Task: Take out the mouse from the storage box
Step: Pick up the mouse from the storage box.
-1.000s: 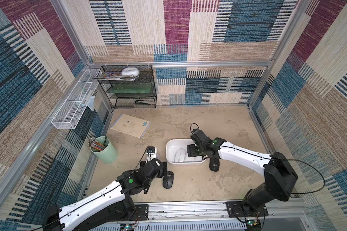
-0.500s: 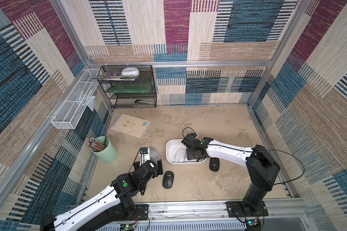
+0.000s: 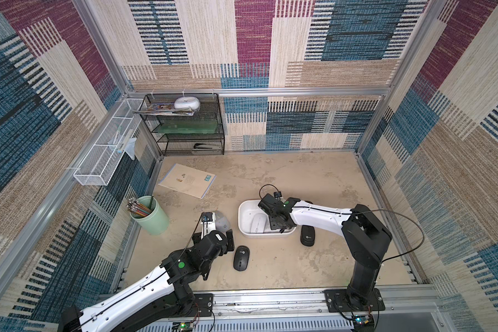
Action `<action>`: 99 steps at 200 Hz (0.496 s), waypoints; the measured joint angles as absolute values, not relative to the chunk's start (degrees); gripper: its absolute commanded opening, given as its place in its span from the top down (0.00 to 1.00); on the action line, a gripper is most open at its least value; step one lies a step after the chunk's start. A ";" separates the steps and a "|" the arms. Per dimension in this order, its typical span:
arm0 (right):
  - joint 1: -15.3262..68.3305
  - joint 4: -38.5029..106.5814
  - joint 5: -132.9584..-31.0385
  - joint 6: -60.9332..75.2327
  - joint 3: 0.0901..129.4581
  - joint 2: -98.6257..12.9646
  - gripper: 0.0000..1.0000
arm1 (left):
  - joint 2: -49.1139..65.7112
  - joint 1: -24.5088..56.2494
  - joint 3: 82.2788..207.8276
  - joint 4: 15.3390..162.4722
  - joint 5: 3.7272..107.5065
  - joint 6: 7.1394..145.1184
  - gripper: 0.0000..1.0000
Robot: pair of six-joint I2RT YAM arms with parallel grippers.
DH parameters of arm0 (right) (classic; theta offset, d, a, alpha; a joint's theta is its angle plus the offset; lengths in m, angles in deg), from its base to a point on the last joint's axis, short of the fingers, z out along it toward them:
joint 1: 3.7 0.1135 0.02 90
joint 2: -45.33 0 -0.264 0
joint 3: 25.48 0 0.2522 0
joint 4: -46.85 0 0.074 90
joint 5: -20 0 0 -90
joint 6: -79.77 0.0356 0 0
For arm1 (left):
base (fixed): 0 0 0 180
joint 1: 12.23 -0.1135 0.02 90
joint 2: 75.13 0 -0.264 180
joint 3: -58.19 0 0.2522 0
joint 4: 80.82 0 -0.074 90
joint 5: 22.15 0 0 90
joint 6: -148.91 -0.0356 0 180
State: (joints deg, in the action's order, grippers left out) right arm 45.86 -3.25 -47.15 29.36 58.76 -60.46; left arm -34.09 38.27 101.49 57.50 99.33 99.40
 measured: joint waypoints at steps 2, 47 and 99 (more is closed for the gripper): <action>45.90 -3.12 -47.34 29.27 58.81 -60.46 0.38 | -34.07 38.25 101.47 57.50 99.31 99.40 0.01; 46.25 -1.33 -50.21 27.94 60.07 -60.22 0.33 | -33.98 38.16 101.25 57.52 99.33 99.42 0.01; 45.53 -1.04 -50.12 26.21 58.15 -56.53 0.22 | -34.60 38.16 101.16 57.50 99.33 99.44 0.01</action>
